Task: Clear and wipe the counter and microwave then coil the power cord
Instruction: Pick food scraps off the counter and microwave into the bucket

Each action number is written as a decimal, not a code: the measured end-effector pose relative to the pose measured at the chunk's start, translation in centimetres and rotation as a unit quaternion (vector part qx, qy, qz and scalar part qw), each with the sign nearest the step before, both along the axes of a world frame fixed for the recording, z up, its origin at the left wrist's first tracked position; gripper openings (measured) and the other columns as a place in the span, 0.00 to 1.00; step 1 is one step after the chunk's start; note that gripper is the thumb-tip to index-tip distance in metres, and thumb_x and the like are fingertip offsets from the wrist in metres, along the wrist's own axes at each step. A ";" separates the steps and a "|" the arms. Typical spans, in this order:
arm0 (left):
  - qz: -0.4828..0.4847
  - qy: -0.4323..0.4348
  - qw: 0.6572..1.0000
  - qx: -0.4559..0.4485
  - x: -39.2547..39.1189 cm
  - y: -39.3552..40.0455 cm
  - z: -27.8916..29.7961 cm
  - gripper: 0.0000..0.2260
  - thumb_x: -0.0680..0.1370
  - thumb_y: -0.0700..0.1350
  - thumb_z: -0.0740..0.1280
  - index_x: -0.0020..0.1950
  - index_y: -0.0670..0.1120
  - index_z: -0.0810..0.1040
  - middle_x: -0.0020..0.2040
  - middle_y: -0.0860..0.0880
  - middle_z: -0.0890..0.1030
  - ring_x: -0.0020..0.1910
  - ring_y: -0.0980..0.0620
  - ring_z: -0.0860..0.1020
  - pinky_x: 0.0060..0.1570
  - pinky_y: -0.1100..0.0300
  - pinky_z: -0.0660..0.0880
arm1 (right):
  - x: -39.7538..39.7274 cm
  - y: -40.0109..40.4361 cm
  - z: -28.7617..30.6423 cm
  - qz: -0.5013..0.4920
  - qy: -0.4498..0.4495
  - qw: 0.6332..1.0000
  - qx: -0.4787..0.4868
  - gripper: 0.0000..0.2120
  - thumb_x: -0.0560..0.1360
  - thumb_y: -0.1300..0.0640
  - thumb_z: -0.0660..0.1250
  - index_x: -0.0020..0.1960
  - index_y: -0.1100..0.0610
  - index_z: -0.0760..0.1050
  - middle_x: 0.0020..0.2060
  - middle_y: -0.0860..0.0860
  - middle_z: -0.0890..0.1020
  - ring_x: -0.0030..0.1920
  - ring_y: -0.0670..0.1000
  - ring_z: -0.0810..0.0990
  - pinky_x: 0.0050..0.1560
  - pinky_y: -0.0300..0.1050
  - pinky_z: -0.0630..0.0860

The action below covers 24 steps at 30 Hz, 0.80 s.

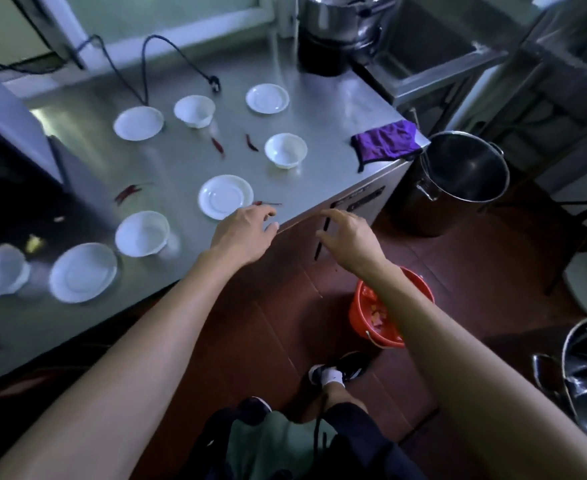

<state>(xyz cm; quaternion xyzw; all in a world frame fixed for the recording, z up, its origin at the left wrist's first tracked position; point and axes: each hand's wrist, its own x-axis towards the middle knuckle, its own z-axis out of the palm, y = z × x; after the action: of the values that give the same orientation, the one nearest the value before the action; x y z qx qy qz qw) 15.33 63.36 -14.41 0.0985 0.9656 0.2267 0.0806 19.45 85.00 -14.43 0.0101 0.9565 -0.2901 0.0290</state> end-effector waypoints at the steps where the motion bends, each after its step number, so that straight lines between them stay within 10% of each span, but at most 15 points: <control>1: 0.010 0.002 1.000 -0.005 0.5 -1.8 0.4 0.15 0.80 0.53 0.64 0.65 0.52 0.77 0.61 0.49 0.81 0.58 0.43 0.78 0.53 0.51 0.74 | 0.1 -1.7 0.4 0.008 0.001 1.000 0.002 0.22 0.75 0.52 0.69 0.68 0.54 0.76 0.62 0.54 0.81 0.63 0.57 0.77 0.61 0.53 0.76; 24: 0.268 0.018 0.963 0.014 7.5 -31.4 -0.4 0.13 0.80 0.50 0.64 0.64 0.52 0.78 0.59 0.51 0.82 0.54 0.47 0.80 0.47 0.53 0.77 | -6.0 -32.4 0.1 0.261 -0.031 0.965 0.000 0.20 0.78 0.53 0.67 0.69 0.53 0.75 0.66 0.52 0.79 0.64 0.55 0.77 0.61 0.49 0.74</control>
<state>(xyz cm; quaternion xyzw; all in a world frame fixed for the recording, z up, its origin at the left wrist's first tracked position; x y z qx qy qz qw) 22.80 31.96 -14.85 -0.1587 0.9548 0.2513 -0.0021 13.47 52.60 -14.30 -0.2305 0.9248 -0.2719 0.1331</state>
